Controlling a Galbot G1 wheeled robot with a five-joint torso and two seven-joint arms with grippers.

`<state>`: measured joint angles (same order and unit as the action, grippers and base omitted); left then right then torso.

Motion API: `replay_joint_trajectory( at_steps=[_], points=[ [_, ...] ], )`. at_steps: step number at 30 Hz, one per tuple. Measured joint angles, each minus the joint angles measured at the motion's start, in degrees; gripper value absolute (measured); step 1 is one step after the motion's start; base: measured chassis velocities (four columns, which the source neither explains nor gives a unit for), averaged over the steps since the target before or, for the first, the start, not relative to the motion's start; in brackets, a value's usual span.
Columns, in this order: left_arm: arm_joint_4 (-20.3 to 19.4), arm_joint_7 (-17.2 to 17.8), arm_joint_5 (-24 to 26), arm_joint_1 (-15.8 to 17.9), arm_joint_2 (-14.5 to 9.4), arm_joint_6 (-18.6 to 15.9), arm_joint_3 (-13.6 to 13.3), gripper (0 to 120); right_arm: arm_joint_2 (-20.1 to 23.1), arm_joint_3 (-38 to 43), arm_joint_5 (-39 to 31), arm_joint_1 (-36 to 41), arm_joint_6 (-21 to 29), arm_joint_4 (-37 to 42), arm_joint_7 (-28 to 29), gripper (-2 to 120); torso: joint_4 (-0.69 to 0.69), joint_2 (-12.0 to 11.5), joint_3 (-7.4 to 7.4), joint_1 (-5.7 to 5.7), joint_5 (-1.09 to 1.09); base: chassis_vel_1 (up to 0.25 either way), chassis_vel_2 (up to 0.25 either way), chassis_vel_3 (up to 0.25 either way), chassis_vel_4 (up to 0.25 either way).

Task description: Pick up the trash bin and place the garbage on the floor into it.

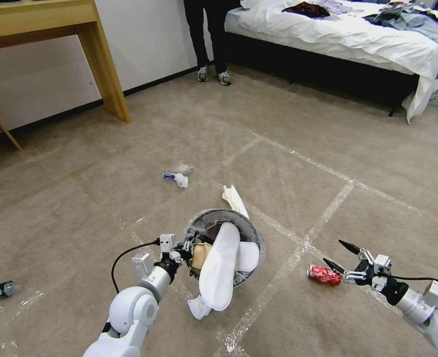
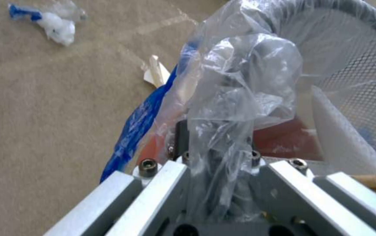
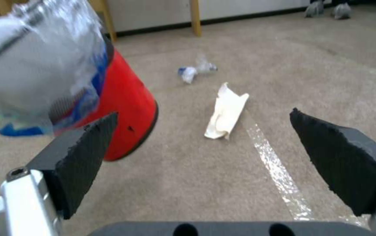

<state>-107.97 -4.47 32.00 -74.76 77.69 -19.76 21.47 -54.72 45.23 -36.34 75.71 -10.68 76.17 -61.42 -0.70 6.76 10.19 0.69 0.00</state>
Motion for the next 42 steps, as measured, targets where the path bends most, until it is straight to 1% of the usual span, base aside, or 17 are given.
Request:
replay_joint_trajectory(
  at_steps=[5, 7, 14, 16, 18, 20, 23, 25, 28, 34, 42],
  points=[
    [0.7, 0.0, 0.0, 1.0, 0.0, 0.0, 0.4, 1, 1.2, -2.7, 0.2, -2.9, 0.7, -2.0, 1.7, 100, 0.01, 0.0, 0.00, 0.00, 0.00, 0.000, 0.000, 0.000, 0.000],
    [1.3, -0.1, 0.2, 1.7, -0.4, 0.0, 0.6, 1, 2.2, -5.2, 0.0, -4.6, 1.3, -3.1, 3.0, 100, 0.01, 0.0, 0.00, 0.00, 0.00, 0.000, 0.000, 0.000, 0.000],
    [1.9, -0.3, 0.4, 2.3, -0.4, 0.0, 0.8, 1, 4.0, -8.3, -0.3, -5.8, 2.6, -4.1, 4.3, 100, 0.01, 0.0, 0.00, 0.01, 0.00, 0.000, 0.000, 0.000, 0.000],
    [1.8, -0.3, 0.8, 3.0, -0.6, 0.0, 0.9, 1, 5.6, -9.9, -1.0, -5.9, 3.9, -4.1, 5.3, 100, 0.00, 0.0, 0.00, 0.01, 0.00, 0.000, 0.000, 0.000, 0.000],
    [1.8, -0.3, 0.9, 3.2, -0.6, 0.0, 1.0, 1, 6.0, -10.3, -1.0, -6.0, 4.3, -4.1, 5.5, 100, 0.00, 0.0, 0.00, 0.01, 0.00, 0.000, 0.000, 0.000, 0.000],
    [1.7, -0.2, 1.1, 3.8, -0.7, 0.0, 1.2, 1, 7.8, -11.8, -1.6, -6.1, 6.0, -4.0, 6.2, 100, 0.00, 0.0, 0.00, 0.01, 0.00, 0.000, 0.000, 0.000, 0.000],
    [1.7, -0.2, 1.2, 4.1, -0.5, 0.0, 1.3, 1, 8.7, -12.7, -1.6, -6.2, 6.8, -4.0, 6.4, 100, 0.00, 0.0, 0.00, 0.01, 0.00, 0.000, 0.000, 0.000, 0.000],
    [2.0, -0.2, 1.2, 4.6, -0.2, 0.0, 1.7, 1, 11.1, -14.8, -1.1, -6.8, 9.1, -4.0, 7.1, 100, 0.00, 0.0, 0.00, 0.01, -0.01, 0.000, 0.000, 0.000, 0.000],
    [2.1, -0.2, 1.3, 4.7, 0.1, 0.0, 1.9, 1, 12.0, -15.9, -0.9, -7.5, 9.9, -4.4, 7.2, 100, 0.00, 0.0, 0.00, 0.01, 0.00, 0.000, 0.000, 0.000, 0.000],
    [1.4, -0.2, 1.5, 4.7, 0.1, 0.0, 2.6, 1, 16.3, -19.3, 0.7, -9.6, 12.7, -5.5, 6.9, 100, 0.00, 0.0, 0.00, 0.01, 0.00, 0.000, 0.000, 0.000, 0.000],
    [1.0, -0.4, 1.5, 3.9, 0.1, 0.1, 3.3, 1, 18.3, -21.9, 3.2, -10.9, 14.7, -6.7, 5.3, 100, 0.00, 0.0, 0.00, 0.01, 0.00, 0.000, 0.000, 0.000, 0.000]
  ],
)
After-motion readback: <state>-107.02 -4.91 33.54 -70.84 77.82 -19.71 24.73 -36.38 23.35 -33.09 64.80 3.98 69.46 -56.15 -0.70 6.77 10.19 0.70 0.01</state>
